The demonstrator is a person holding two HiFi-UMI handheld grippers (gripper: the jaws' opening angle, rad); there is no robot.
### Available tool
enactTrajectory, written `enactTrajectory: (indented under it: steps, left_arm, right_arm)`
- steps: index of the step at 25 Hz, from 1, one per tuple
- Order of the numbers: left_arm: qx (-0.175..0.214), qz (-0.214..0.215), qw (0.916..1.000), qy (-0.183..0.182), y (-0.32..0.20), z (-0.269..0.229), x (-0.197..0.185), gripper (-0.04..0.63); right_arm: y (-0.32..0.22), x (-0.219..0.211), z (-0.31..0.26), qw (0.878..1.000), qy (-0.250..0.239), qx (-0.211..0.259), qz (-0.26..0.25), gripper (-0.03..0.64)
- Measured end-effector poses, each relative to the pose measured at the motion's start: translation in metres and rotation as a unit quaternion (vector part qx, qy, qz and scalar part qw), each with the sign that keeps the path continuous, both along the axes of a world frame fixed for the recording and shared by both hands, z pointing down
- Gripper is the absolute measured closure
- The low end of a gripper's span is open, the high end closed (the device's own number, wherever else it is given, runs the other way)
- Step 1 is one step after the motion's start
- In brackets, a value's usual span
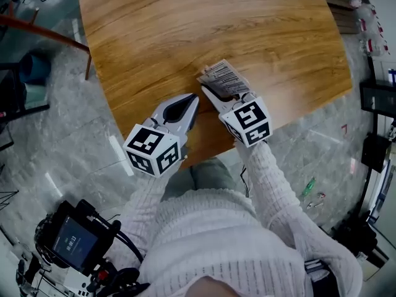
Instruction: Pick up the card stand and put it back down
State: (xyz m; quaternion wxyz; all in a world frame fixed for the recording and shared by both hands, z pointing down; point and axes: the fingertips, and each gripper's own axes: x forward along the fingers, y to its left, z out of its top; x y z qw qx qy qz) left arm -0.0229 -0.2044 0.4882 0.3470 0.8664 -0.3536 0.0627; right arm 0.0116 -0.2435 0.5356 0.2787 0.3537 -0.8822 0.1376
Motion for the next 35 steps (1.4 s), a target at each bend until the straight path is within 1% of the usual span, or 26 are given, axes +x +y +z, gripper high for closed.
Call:
enactTrajectory:
  steps: [4,11,21,22,24,25,30,33,35]
  left_arm:
    - [-0.007,0.003,1.0000,0.000,0.005,0.004,0.003,0.588]
    - [-0.012,0.002,0.9999,0.003,0.007,0.005,0.003,0.588]
    - [-0.012,0.007,0.9999,0.005,0.008,0.004,0.004,0.588]
    - [-0.011,0.008,0.9999,0.005,0.007,0.004,0.003,0.588]
    - [-0.007,0.014,0.9999,0.003,0.007,0.004,0.005,0.588]
    - [-0.003,0.019,0.9998,0.001,0.007,0.003,0.006,0.588]
    - [0.015,0.042,0.9990,-0.007,0.009,0.000,0.012,0.588]
    - [0.021,0.051,0.9984,-0.014,0.021,-0.010,0.014,0.588]
    - [0.033,0.061,0.9974,-0.020,0.027,-0.019,0.017,0.588]
  right_arm:
    - [0.003,0.002,0.009,0.999,0.044,-0.001,-0.017,0.434]
    - [0.006,0.007,0.021,0.997,0.071,-0.016,-0.025,0.433]
    - [0.002,0.006,0.024,0.998,0.057,-0.022,-0.025,0.426]
    - [0.003,0.005,0.025,0.998,0.054,-0.023,-0.026,0.418]
    - [0.006,0.002,0.027,0.998,0.051,-0.031,-0.028,0.346]
    - [0.007,0.003,0.030,0.998,0.052,-0.036,-0.026,0.330]
    - [0.013,0.020,0.032,0.998,0.048,-0.033,0.005,0.325]
    - [0.030,0.029,0.012,0.999,0.029,-0.032,0.021,0.327]
    - [0.040,0.035,-0.006,0.999,0.016,-0.022,0.029,0.328]
